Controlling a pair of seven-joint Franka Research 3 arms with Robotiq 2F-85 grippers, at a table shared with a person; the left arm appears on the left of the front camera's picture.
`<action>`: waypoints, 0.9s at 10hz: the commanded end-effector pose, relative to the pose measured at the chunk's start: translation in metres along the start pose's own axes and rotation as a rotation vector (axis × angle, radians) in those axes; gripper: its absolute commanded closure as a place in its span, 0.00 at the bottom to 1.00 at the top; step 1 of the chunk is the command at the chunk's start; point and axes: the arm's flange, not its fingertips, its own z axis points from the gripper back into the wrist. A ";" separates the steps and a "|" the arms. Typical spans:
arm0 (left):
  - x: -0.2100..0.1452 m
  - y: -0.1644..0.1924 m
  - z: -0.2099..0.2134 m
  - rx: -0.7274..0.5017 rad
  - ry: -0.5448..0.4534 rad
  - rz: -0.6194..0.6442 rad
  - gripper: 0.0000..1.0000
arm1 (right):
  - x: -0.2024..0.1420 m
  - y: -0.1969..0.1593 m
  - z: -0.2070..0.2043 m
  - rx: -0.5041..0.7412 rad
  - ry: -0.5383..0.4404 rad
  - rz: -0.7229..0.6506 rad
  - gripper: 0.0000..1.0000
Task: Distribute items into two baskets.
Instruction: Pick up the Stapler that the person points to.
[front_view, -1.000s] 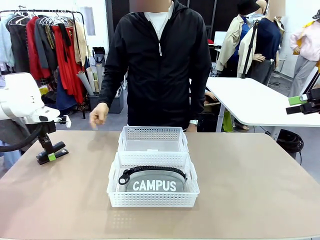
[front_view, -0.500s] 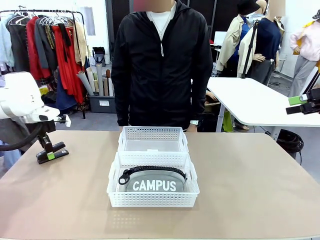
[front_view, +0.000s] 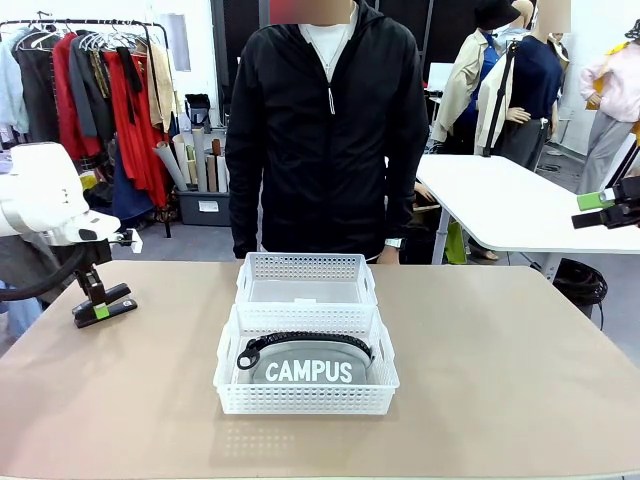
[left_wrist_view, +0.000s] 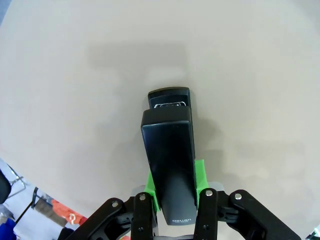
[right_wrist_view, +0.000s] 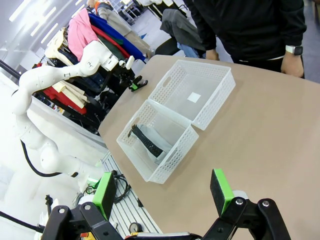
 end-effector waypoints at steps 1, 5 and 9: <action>-0.001 0.000 -0.002 0.001 -0.011 -0.012 1.00 | 0.001 0.002 0.000 0.003 -0.002 0.003 0.00; 0.000 -0.003 0.012 0.007 0.010 -0.020 1.00 | 0.001 0.002 0.000 0.003 -0.002 0.003 0.00; -0.010 -0.009 0.081 0.044 -0.017 -0.083 1.00 | 0.001 0.002 0.000 0.003 -0.002 0.003 0.00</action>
